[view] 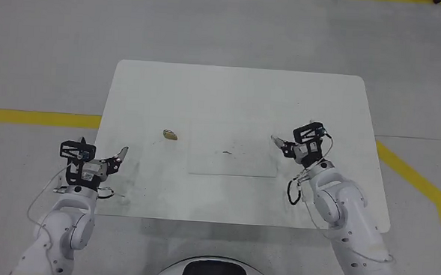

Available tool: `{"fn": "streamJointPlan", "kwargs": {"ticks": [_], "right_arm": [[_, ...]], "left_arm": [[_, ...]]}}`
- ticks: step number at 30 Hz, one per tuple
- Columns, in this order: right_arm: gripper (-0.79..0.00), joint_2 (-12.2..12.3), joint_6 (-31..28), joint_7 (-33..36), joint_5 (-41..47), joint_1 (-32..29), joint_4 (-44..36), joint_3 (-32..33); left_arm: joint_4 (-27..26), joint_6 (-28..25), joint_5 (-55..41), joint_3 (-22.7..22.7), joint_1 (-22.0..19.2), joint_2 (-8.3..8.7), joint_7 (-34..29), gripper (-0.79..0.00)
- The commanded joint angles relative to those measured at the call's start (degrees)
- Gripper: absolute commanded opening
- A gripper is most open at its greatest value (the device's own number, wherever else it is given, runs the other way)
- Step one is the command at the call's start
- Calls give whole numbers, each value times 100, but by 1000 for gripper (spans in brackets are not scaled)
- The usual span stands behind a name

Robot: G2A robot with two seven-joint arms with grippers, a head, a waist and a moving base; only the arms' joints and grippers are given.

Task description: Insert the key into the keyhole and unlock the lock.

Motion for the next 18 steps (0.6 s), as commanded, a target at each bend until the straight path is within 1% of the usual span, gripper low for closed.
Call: {"fn": "streamJointPlan", "kwargs": {"ticks": [1, 4, 6, 9, 11, 12, 13, 14, 15, 18], "right_arm": [[0, -9, -953, 138, 121, 471, 255, -289], [0, -47, -2153, 442, 380, 1220, 697, -793], [0, -78, -2853, 824, 489, 1712, 1069, -1134], [0, -142, -3547, 1134, 766, 2290, 1685, -1544], [-12, -182, -3844, 1305, 830, 2585, 2051, -1781], [-77, -203, -3950, 1359, 846, 2709, 2196, -1891], [-219, -224, -4024, 1450, 815, 2816, 2342, -2013], [-286, -248, -4059, 1530, 793, 2918, 2474, -2129], [-397, -273, -4080, 1592, 774, 3019, 2592, -2236], [-453, -345, -4085, 1687, 744, 3258, 2911, -2506]], "left_arm": [[0, 0, 0, 0, 0, 0, 0, 0], [0, 0, 0, 0, 0, 0, 0, 0], [0, 0, 0, 0, 0, 0, 0, 0], [0, 0, 0, 0, 0, 0, 0, 0], [0, 0, 0, 0, 0, 0, 0, 0], [0, 0, 0, 0, 0, 0, 0, 0], [0, 0, 0, 0, 0, 0, 0, 0], [0, 0, 0, 0, 0, 0, 0, 0], [0, 0, 0, 0, 0, 0, 0, 0], [0, 0, 0, 0, 0, 0, 0, 0]]}}
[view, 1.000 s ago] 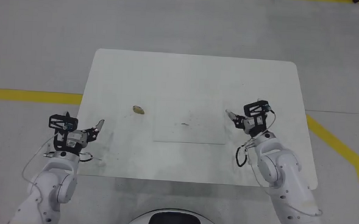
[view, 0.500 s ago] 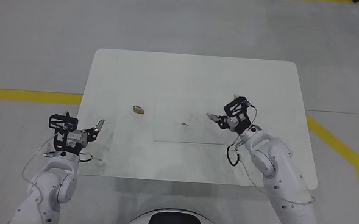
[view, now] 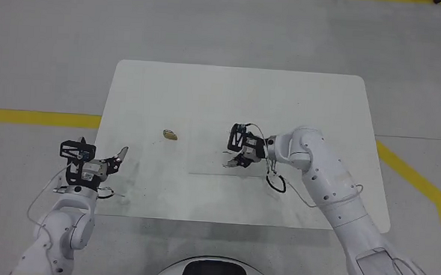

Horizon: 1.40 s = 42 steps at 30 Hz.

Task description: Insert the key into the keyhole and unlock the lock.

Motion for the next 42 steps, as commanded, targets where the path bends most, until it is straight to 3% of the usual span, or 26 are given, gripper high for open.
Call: {"fn": "streamJointPlan", "kwargs": {"ticks": [1, 4, 6, 10, 15, 22, 27, 33, 42], "right_arm": [[-471, -46, -26, 41, -30, 146, 189, -183], [-489, -110, -16, 60, -75, 312, 460, -398], [-542, -149, -22, -4, -83, 400, 617, -510], [-779, -198, -6, -131, -203, 535, 834, -663], [-785, -182, 117, -273, -525, 568, 785, -695], [-785, 129, 132, -936, -870, 30, -163, 58], [-785, 350, 328, -2121, -1069, -691, -887, 783], [-785, 501, 444, -3735, -1027, -1405, -1053, 1450], [-785, 517, 442, -3832, -1076, -1479, -1094, 1496]], "left_arm": [[0, 0, 0, 0, 0, 0, 0, 0], [0, 0, 0, 0, 0, 0, 0, 0], [0, 0, 0, 0, 0, 0, 0, 0], [0, 0, 0, 0, 0, 0, 0, 0], [0, 0, 0, 0, 0, 0, 0, 0], [0, 0, 0, 0, 0, 0, 0, 0], [0, 0, 0, 0, 0, 0, 0, 0], [0, 0, 0, 0, 0, 0, 0, 0], [0, 0, 0, 0, 0, 0, 0, 0]]}}
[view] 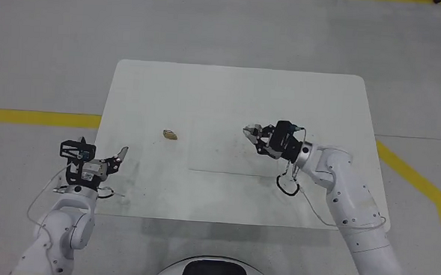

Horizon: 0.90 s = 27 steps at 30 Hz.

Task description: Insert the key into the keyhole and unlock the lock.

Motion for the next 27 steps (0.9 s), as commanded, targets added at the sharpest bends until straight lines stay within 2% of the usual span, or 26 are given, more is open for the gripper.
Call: {"fn": "streamJointPlan", "kwargs": {"ticks": [1, 4, 6, 12, 22, 25, 27], "right_arm": [[-785, 0, 0, -1, 0, 0, 0, 0], [-785, -16, 70, -111, 227, -55, 25, -14], [-785, -51, -58, -429, 659, -8, 129, -70], [-785, -170, -681, -1068, 1388, 455, 985, -390], [-785, -193, -681, -1221, 1517, 552, 1151, -499], [-785, -218, -681, -1072, 1644, 453, 951, -638], [-785, -239, -681, -1014, 1801, 453, 895, -767]], "left_arm": [[-12, -76, -153, 16, 0, -6, -11, 0], [-227, -549, -903, -15, 5, -21, -77, 0], [-471, -950, -1141, 72, 54, -23, -106, 0], [-828, -2654, -2565, 375, 116, -2, -559, 0], [-904, -2723, -2464, 392, 32, 6, -627, 0], [-949, -2867, -1944, 615, -2, 3, -425, 0], [-885, -3099, -2013, 796, -20, -2, -394, 0]]}}
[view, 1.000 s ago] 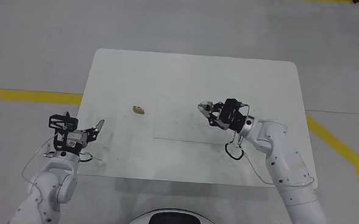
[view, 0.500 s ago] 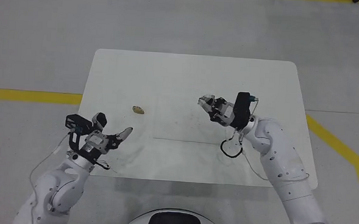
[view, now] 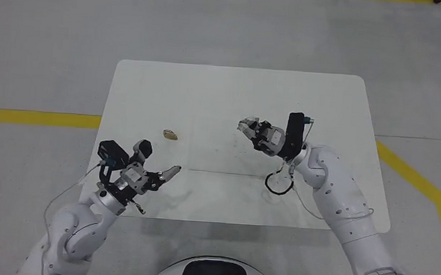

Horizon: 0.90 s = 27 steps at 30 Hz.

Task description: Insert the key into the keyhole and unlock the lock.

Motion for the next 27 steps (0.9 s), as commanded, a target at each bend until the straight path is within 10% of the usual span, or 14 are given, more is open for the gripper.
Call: {"fn": "streamJointPlan", "kwargs": {"ticks": [1, 7, 15, 27], "right_arm": [[-785, -23, -1, 57, 168, 24, -38, -156], [-785, -57, -1, 45, 837, 196, -21, -733], [-785, 36, -1, 162, 1879, 634, 149, -1700], [-785, 218, -1, 303, 2653, 1207, 233, -2729]], "left_arm": [[84, -286, -196, 181, -45, -2, -46, 0], [343, -616, -1025, 509, -406, -3, -682, 0], [475, -1017, -1814, 670, -669, 20, -1051, -314], [454, -798, -2071, 663, -873, 50, -1239, -431]]}}
